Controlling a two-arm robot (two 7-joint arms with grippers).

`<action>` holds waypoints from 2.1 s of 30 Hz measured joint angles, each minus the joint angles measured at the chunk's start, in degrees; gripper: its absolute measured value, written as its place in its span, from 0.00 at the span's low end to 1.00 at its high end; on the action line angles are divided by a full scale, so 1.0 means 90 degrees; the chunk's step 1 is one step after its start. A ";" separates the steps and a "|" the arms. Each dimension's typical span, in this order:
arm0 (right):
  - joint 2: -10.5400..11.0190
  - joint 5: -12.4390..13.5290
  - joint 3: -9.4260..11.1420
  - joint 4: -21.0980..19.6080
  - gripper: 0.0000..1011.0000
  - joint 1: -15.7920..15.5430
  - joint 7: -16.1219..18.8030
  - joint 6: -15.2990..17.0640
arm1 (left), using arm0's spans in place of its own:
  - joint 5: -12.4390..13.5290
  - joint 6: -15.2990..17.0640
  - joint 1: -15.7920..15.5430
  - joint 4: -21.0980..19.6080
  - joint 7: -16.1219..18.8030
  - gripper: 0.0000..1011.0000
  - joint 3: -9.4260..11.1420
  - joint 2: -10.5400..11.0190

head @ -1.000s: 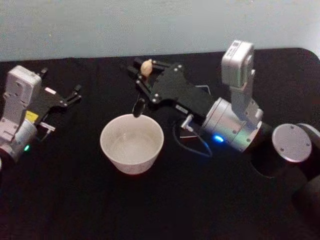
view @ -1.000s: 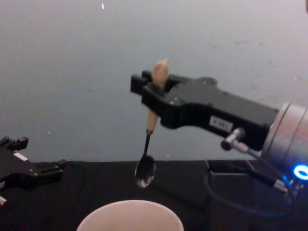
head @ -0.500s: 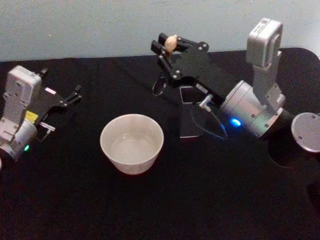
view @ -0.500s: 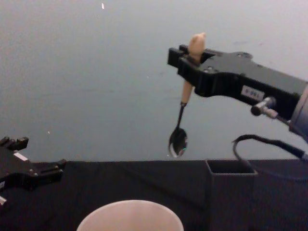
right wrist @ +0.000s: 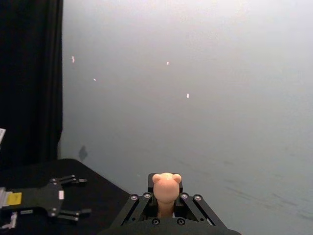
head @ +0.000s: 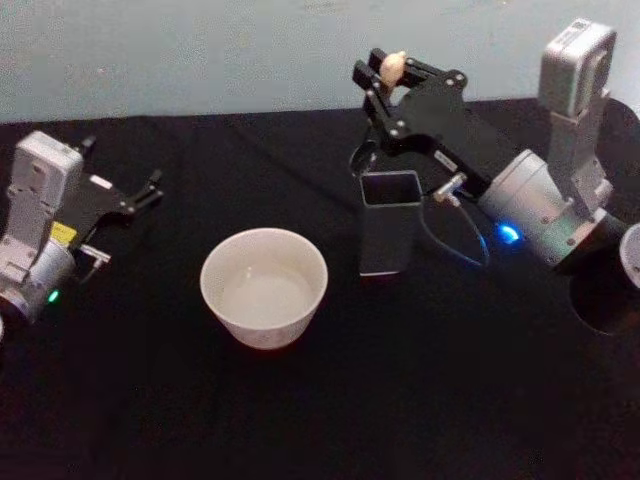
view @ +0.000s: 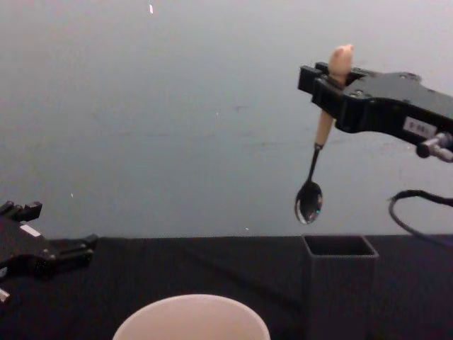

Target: Pick up the stirring spoon with one hand, stir inside the cup, then place it back in its original position.

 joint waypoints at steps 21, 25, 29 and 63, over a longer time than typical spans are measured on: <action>0.0079 -0.0012 0.0273 -0.0059 0.16 -0.0318 -0.0077 0.0136 | 0.0000 0.0000 0.0000 0.0000 0.0000 0.99 0.0000 0.0000; 0.0065 -0.0026 0.0276 -0.0018 0.16 -0.0330 -0.0090 0.0155 | 0.0000 0.0000 0.0000 0.0000 0.0000 0.99 0.0000 0.0000; 0.0027 -0.0057 0.0271 0.0063 0.16 -0.0325 -0.0109 0.0176 | 0.0000 0.0000 0.0000 0.0000 0.0000 0.99 0.0000 0.0000; -0.0392 -0.0502 0.0196 0.0707 0.16 -0.0544 -0.0533 0.0389 | 0.0000 0.0000 0.0000 0.0000 0.0000 0.99 0.0000 0.0000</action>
